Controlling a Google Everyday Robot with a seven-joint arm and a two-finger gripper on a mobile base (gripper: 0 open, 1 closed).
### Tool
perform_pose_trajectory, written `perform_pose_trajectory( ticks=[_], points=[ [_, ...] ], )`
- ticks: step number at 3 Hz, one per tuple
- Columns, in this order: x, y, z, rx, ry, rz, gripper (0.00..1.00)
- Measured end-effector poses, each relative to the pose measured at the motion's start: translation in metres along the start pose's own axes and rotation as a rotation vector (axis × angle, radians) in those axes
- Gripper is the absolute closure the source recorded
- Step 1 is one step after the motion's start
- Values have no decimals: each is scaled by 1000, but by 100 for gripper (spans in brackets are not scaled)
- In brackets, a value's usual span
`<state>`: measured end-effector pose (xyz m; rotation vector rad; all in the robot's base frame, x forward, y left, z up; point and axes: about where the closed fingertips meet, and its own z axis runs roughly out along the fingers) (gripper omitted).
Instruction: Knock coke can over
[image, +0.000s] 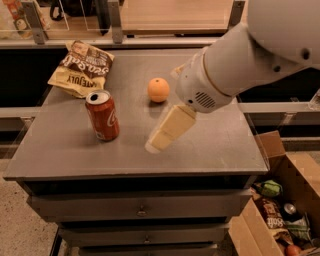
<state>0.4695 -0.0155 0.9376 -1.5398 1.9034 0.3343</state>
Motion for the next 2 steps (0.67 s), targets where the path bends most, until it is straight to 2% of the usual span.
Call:
perform_pose_trajectory(
  ticks=[1,2],
  points=[
    [-3,-13,48,18,37,70,0],
    [-7,-19,92,-27,32,124,0]
  ],
)
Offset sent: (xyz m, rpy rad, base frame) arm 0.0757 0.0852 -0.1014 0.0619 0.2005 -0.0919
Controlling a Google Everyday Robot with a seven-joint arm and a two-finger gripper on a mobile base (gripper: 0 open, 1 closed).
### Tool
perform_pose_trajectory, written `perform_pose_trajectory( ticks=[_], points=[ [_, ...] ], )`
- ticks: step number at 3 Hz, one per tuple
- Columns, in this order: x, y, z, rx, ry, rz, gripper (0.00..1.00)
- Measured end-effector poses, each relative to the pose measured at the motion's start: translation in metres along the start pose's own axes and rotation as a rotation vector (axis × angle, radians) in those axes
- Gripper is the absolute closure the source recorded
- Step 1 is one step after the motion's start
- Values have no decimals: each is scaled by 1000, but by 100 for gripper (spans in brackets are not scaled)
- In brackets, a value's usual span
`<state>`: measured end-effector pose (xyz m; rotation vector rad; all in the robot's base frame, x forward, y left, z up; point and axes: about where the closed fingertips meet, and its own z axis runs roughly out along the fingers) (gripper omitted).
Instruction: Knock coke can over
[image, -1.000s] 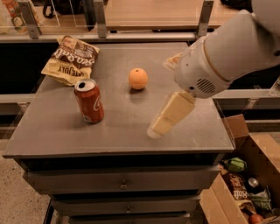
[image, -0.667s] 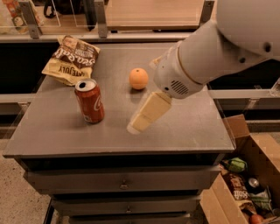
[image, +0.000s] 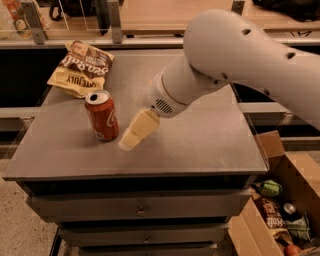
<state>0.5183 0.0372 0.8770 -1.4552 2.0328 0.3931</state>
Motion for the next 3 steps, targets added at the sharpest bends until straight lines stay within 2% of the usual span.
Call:
perform_pose_trajectory(
  ticks=[1,3],
  points=[
    [-10,0,29,-72,-60,32,0],
    [-34,6,46,-235,-307,65,0]
  ],
)
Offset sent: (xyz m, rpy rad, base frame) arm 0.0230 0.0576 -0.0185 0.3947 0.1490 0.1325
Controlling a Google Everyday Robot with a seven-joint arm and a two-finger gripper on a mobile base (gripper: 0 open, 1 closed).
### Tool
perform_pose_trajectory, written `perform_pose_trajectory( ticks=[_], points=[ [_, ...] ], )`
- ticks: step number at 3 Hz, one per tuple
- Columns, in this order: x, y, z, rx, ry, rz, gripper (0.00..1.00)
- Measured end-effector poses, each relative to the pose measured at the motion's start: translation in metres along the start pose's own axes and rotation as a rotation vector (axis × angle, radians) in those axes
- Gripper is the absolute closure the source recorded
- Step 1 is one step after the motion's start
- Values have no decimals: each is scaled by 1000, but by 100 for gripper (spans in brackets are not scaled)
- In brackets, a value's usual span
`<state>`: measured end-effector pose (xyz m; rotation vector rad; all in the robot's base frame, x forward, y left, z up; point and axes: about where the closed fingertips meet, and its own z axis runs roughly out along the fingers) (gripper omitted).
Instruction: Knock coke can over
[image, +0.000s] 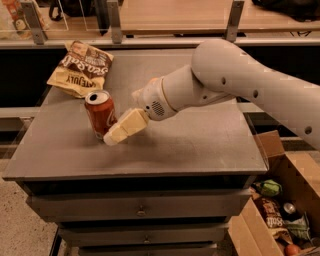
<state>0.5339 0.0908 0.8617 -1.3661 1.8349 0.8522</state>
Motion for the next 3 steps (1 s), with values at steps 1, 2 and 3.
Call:
perform_pose_trajectory(
  ticks=[1,2,3],
  points=[
    [-6,5,4,-27,-85,-21,0],
    [-15,11,9,-26,-155,-56,0],
    [-27,18,13,-8,-215,-97,0]
  ],
)
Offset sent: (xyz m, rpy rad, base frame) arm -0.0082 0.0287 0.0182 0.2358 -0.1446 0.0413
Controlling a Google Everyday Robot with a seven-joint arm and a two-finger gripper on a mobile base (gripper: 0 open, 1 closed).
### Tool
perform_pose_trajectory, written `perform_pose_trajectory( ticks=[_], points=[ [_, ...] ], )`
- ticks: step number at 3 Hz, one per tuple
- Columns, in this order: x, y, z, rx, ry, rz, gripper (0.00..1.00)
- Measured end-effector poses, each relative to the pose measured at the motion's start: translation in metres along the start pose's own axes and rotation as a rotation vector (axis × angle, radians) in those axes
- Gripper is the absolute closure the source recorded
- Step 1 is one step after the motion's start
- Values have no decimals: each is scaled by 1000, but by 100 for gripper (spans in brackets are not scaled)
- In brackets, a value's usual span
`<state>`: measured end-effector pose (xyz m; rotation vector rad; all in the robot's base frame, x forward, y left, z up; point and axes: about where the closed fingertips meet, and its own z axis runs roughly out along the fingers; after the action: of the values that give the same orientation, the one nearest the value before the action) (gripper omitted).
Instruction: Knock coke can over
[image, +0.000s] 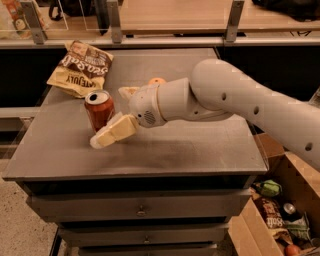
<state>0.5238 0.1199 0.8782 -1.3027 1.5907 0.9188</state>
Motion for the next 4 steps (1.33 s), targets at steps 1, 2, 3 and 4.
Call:
perform_pose_trajectory(
  ticks=[1,2,3,4],
  points=[
    [-8,3,7,21,-11,-45,18],
    [-11,8,17,20,-4,-68,40],
    [-13,11,22,8,0,-79,65],
    [-9,13,23,-15,-4,-60,87]
  ],
)
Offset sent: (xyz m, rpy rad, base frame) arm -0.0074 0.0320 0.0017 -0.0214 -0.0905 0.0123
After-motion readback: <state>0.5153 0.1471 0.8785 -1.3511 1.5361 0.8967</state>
